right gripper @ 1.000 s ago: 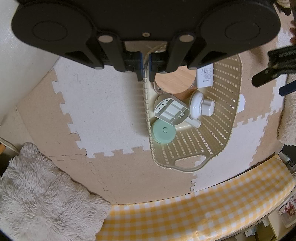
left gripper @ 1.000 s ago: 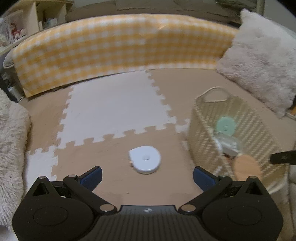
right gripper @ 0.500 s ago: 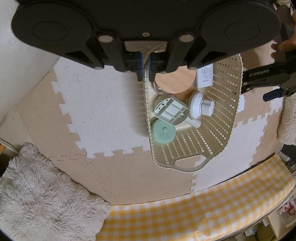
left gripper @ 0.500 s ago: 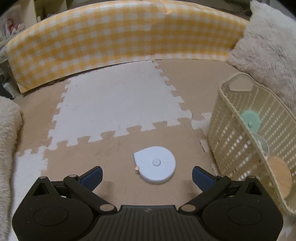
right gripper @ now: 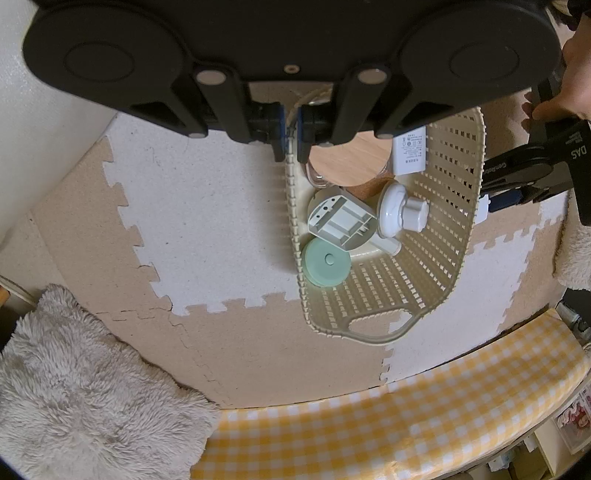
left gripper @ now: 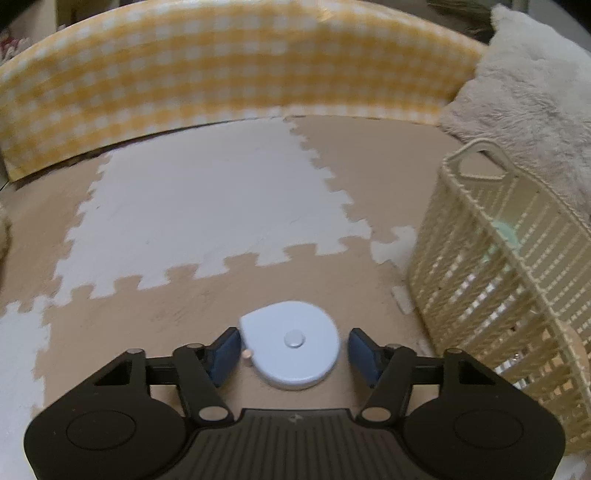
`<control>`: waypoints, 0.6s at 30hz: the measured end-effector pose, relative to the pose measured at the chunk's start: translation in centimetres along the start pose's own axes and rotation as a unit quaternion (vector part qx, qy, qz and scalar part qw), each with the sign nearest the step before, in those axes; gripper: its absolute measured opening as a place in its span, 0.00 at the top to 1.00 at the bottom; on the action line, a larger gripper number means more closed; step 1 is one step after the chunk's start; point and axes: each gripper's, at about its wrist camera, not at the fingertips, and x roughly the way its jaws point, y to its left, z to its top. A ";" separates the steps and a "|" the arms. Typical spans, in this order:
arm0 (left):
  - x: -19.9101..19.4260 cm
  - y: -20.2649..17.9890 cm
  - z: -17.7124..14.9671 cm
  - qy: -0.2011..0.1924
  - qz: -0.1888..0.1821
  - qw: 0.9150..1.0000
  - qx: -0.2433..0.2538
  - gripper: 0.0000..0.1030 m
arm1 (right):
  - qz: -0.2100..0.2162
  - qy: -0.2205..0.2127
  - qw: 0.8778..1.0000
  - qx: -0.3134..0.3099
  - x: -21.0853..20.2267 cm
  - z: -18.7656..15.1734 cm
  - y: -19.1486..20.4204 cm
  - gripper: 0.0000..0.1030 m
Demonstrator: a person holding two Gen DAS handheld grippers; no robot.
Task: Organize rigid objects
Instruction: 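Grasp the white tape measure with the left gripper and lift it, then carry the tape measure into the basket and open the left gripper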
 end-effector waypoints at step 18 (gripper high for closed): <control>-5.4 -0.7 3.5 -0.061 -0.024 0.998 0.002 0.45 | 0.001 0.000 1.000 -0.001 0.1 0.1 -0.2 0.94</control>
